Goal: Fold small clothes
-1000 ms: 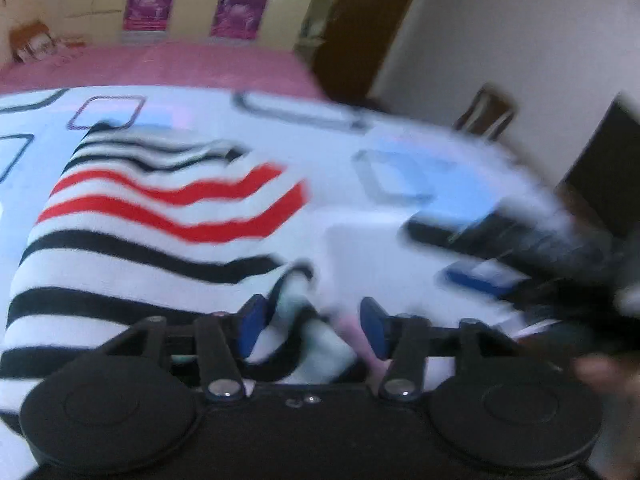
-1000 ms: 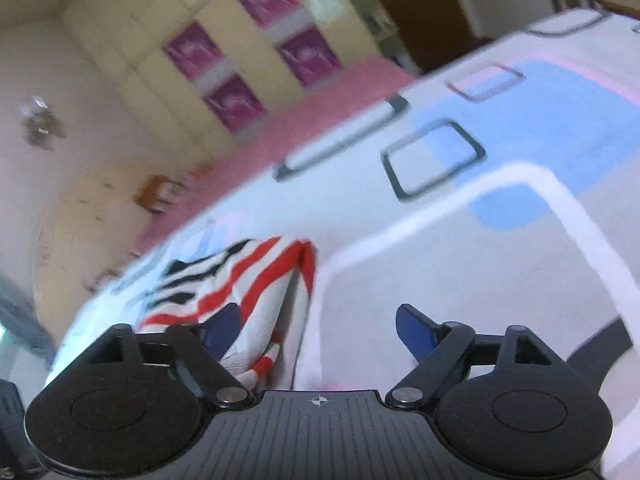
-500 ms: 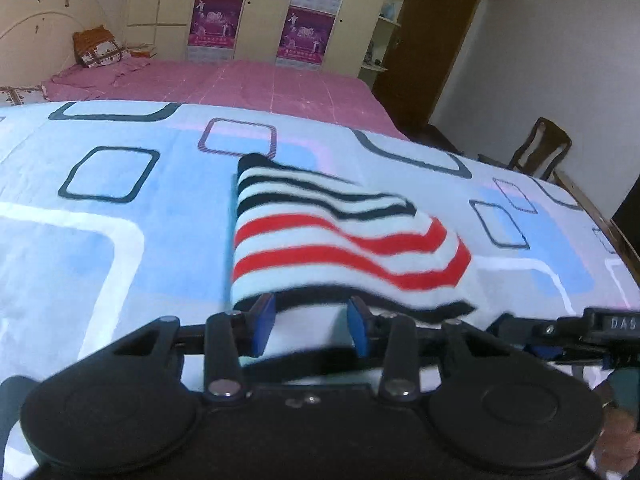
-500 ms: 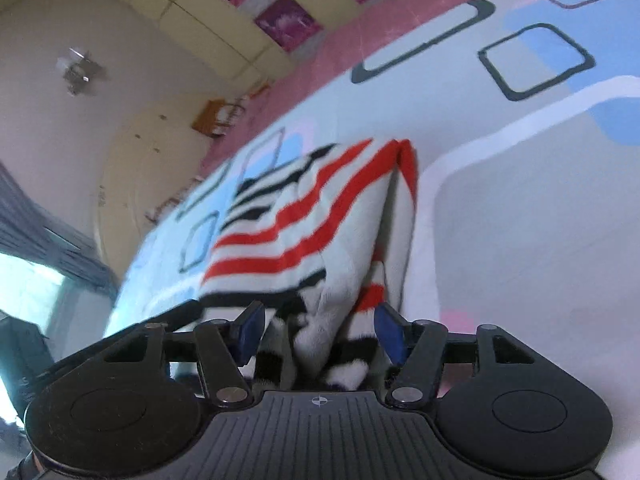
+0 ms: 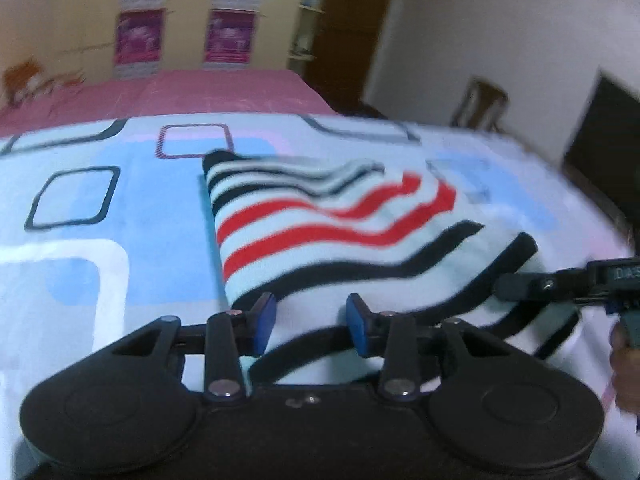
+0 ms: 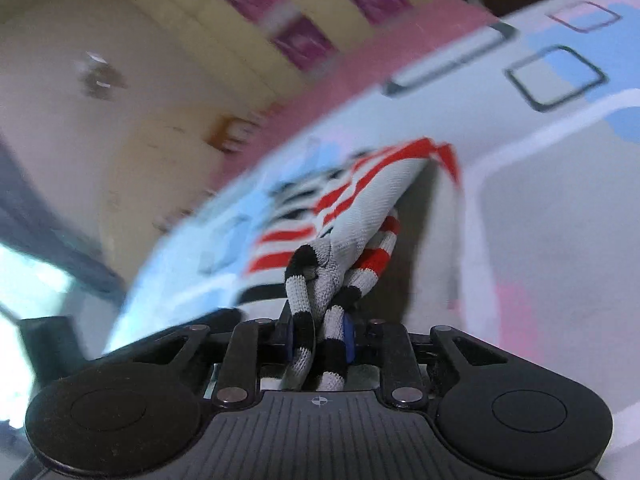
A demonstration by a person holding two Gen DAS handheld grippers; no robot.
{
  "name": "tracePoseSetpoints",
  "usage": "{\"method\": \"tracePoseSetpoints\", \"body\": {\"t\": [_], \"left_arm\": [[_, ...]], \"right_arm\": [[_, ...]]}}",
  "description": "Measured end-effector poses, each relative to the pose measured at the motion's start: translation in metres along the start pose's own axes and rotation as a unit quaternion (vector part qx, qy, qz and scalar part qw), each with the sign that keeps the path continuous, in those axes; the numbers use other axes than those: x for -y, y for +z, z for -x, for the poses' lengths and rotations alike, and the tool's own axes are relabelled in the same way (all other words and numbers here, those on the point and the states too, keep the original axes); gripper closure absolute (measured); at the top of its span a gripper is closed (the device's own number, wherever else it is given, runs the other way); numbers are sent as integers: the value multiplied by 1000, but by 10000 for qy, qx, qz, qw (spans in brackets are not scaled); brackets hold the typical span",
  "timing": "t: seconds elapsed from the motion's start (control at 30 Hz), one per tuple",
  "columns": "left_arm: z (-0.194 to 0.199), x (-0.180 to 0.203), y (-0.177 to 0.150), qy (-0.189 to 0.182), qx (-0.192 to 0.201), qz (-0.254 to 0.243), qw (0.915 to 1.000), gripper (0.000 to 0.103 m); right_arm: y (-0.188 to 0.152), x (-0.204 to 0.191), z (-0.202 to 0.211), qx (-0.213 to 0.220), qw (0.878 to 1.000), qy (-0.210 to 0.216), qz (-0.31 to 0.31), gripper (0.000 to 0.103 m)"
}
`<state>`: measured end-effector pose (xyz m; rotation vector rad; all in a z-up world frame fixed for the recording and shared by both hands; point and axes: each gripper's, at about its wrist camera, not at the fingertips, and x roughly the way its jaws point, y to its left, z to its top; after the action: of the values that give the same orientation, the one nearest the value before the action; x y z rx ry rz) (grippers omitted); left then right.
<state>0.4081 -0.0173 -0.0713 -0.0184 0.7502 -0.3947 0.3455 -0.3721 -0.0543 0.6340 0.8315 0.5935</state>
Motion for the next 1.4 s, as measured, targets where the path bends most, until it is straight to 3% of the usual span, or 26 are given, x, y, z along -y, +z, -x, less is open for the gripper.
{"method": "tracePoseSetpoints", "body": {"t": [0.03, 0.07, 0.1, 0.13, 0.2, 0.3, 0.43, 0.47, 0.5, 0.6, 0.67, 0.73, 0.83, 0.87, 0.9, 0.93, 1.07, 1.1, 1.17, 1.27, 1.33, 1.4], "left_arm": [[-2, 1, -5, -42, 19, -122, 9999, 61], [-2, 1, -6, -53, 42, -133, 9999, 61], [-1, 1, -5, -78, 33, -120, 9999, 61], [2, 0, -4, -100, 20, -107, 9999, 61], [9, -3, -3, -146, 83, 31, 9999, 64], [23, -11, -8, -261, 247, 320, 9988, 64], [20, -20, -20, -377, 44, 662, 9971, 63], [17, -20, -22, -399, -8, 682, 9969, 63], [16, -17, -22, -409, -21, 664, 9970, 66], [15, -2, -16, -374, 50, 325, 9988, 65], [4, 7, -17, -267, -231, 93, 9993, 65], [3, 14, -19, -215, -288, -165, 9992, 65], [13, 8, -16, -371, -278, -204, 9987, 66], [18, 4, -13, -436, -139, -142, 9989, 66], [21, 0, -7, -458, 6, -98, 9989, 66], [20, -4, 1, -450, 109, -87, 9989, 66], [-8, -4, 28, -454, 239, -141, 9986, 66], [-15, -2, 31, -476, 220, -105, 9986, 65], [-40, -2, 29, -514, -238, -66, 9984, 63], [-39, 1, 34, -504, -176, -181, 9984, 64], [-38, 0, 43, -532, 154, -255, 9981, 64], [-51, -3, 58, -485, 183, -225, 9984, 64]], "right_arm": [[-10, 21, -14, -354, 9987, -365, -59, 79], [-17, 44, -20, -456, 9974, -287, -469, 78], [-20, 60, -14, -281, 9947, -3, -990, 77], [-21, 64, -8, -203, 9919, 15, -1257, 75], [-21, 48, 3, 71, 9951, -397, -905, 67], [-23, 28, 19, 353, 9950, -647, -676, 66], [-27, 21, 12, 69, 9953, -745, -622, 66], [-27, 20, 9, 57, 9950, -861, -511, 75], [-23, 14, 3, 97, 9946, -979, -321, 91], [-13, -8, 14, 507, 9936, -1002, 101, 91], [-14, -5, 5, 225, 9913, -1290, 135, 91], [-24, 18, -8, -147, 9891, -1437, -296, 91], [-24, 20, 1, 46, 9904, -1279, -529, 89], [-21, 13, 7, 231, 9900, -1320, -438, 85], [-16, 3, 14, 489, 9885, -1406, -274, 69], [-11, -7, 20, 767, 9857, -1500, 4, 65], [21, -41, -12, 864, 9785, -1537, 1073, 66], [22, -45, -27, 745, 9747, -1563, 1415, 73], [11, -33, -67, 83, 9570, -2123, 1973, 82], [19, -12, -73, -92, 9684, -2011, 1475, 81], [33, -19, -62, 277, 9703, -1902, 1469, 81], [52, -26, -74, 390, 9719, -1749, 1525, 81]]}}
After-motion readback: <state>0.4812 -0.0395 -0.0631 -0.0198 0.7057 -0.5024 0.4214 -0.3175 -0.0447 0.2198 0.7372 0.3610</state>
